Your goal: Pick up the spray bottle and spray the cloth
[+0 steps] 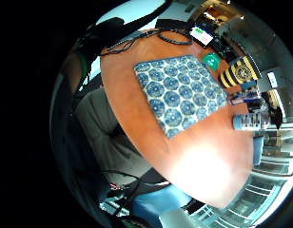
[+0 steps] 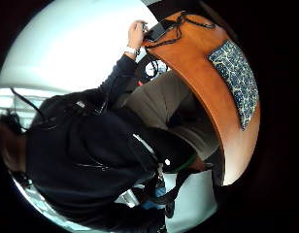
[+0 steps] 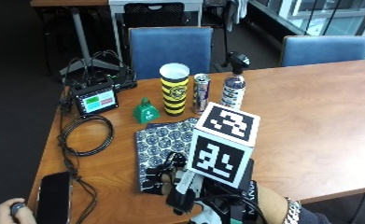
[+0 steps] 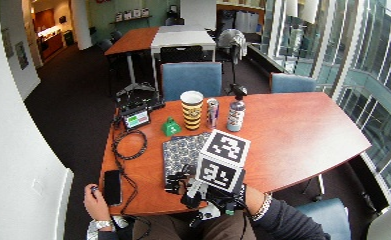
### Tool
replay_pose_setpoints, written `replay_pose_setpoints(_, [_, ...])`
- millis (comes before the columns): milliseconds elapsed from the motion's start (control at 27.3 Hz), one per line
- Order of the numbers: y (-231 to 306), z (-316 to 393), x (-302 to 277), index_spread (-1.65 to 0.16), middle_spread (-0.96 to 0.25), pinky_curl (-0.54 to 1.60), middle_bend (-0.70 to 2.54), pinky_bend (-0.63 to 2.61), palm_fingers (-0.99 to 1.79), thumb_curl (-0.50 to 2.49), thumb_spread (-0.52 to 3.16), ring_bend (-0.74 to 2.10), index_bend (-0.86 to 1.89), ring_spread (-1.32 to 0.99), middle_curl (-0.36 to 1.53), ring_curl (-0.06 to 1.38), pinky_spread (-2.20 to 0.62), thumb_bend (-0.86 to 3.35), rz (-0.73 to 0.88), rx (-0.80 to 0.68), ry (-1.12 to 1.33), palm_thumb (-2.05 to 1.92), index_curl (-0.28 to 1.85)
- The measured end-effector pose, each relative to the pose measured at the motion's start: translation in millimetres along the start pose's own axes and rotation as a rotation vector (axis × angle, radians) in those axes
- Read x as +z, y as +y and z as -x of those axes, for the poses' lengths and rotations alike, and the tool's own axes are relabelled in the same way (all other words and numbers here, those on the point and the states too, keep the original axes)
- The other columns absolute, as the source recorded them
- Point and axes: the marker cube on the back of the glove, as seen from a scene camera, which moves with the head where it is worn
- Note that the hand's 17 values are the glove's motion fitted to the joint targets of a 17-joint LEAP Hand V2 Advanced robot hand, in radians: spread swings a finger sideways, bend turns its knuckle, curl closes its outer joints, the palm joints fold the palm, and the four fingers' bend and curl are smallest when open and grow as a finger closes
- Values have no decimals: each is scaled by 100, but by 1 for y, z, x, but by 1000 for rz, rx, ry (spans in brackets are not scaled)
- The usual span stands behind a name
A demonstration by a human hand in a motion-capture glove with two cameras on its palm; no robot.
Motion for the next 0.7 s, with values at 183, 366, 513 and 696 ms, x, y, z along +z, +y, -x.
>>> replay_pose_setpoints(183, [-2, -2, -1, -30, -10, 15, 18, 38, 49, 10, 60, 38, 20, -10, 10, 13, 9, 15, 12, 3, 8, 33, 13])
replay_pose_setpoints(366, [-4, -6, -2, -36, -12, 20, 17, 40, 48, 13, 76, 38, 19, -12, 13, 17, 11, 13, 6, 13, 15, 36, 19])
replay_pose_setpoints(513, [-4, -17, -5, -39, -12, 22, 17, 40, 47, 15, 84, 37, 18, -13, 15, 19, 12, 10, -6, 50, 42, 38, 21])
replay_pose_setpoints(696, [-7, -41, -11, -40, -12, 24, 18, 37, 46, 17, 90, 36, 18, -13, 18, 21, 13, 6, -22, 118, 104, 40, 24])
